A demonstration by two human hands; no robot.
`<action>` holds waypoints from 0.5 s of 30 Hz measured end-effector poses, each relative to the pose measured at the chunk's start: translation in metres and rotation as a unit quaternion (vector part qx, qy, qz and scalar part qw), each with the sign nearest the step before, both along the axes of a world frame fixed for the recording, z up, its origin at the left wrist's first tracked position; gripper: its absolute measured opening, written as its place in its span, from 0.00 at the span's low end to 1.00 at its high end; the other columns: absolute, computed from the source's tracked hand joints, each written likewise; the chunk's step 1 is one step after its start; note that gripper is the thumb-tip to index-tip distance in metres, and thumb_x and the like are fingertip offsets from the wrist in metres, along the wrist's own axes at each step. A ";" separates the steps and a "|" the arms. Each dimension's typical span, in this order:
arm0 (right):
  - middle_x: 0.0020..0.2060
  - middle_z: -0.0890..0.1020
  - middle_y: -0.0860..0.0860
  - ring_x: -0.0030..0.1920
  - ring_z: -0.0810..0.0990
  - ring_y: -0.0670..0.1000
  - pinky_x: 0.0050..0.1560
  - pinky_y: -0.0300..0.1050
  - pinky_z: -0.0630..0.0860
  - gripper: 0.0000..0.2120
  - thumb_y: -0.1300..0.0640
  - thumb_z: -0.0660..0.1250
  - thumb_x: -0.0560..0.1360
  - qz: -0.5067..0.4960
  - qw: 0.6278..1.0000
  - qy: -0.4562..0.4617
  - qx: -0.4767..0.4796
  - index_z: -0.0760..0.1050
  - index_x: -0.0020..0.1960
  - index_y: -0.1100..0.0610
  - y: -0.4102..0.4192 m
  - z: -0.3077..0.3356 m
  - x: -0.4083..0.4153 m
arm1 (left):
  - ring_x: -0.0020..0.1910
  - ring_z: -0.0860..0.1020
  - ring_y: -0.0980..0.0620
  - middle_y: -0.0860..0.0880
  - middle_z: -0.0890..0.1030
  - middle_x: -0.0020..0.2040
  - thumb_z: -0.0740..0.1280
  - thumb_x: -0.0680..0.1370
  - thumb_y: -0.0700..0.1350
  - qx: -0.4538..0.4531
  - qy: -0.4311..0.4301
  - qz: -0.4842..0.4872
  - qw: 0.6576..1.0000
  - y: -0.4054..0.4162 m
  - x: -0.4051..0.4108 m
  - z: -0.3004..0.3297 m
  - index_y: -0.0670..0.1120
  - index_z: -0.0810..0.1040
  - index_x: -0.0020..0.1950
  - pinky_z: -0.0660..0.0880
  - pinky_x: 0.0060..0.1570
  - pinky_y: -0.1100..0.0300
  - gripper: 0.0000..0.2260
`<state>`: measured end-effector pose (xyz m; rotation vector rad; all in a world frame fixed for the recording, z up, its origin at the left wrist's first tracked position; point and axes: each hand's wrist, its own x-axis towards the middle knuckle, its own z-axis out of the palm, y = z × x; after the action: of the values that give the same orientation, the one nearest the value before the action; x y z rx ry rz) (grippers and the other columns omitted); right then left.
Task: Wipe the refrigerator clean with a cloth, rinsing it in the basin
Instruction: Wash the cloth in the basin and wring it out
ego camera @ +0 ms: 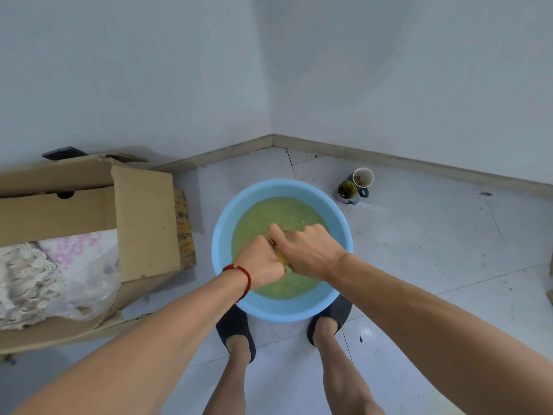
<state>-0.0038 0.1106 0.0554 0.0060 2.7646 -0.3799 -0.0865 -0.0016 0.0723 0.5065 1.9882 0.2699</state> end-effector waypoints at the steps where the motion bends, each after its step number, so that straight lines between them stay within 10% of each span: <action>1: 0.35 0.78 0.52 0.28 0.72 0.58 0.26 0.43 0.57 0.14 0.63 0.62 0.76 0.007 1.000 -0.001 0.004 0.64 0.61 0.58 0.001 0.006 -0.002 | 0.26 0.69 0.53 0.49 0.72 0.29 0.71 0.70 0.37 0.004 -0.012 0.016 1.000 0.000 -0.001 0.006 0.43 0.76 0.37 0.65 0.26 0.62 0.05; 10: 0.34 0.71 0.51 0.34 0.78 0.62 0.28 0.46 0.61 0.16 0.61 0.65 0.76 -0.068 0.997 -0.016 0.015 0.64 0.62 0.57 0.001 0.116 -0.015 | 0.30 0.72 0.50 0.48 0.74 0.32 0.73 0.70 0.41 0.035 -0.020 -0.054 0.998 0.005 -0.026 0.105 0.42 0.77 0.42 0.70 0.28 0.58 0.06; 15: 0.57 0.74 0.51 0.50 0.78 0.56 0.42 0.48 0.68 0.24 0.50 0.74 0.73 -0.263 0.958 -0.045 -0.101 0.70 0.64 0.54 0.004 0.205 -0.005 | 0.41 0.79 0.55 0.54 0.82 0.44 0.79 0.69 0.51 0.115 -0.026 -0.139 0.983 0.002 -0.059 0.193 0.50 0.78 0.52 0.73 0.36 0.63 0.16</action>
<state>-0.0089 0.1146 0.2602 0.7004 2.5853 -0.7742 -0.1455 0.0001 0.2653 0.9081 1.8167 0.3357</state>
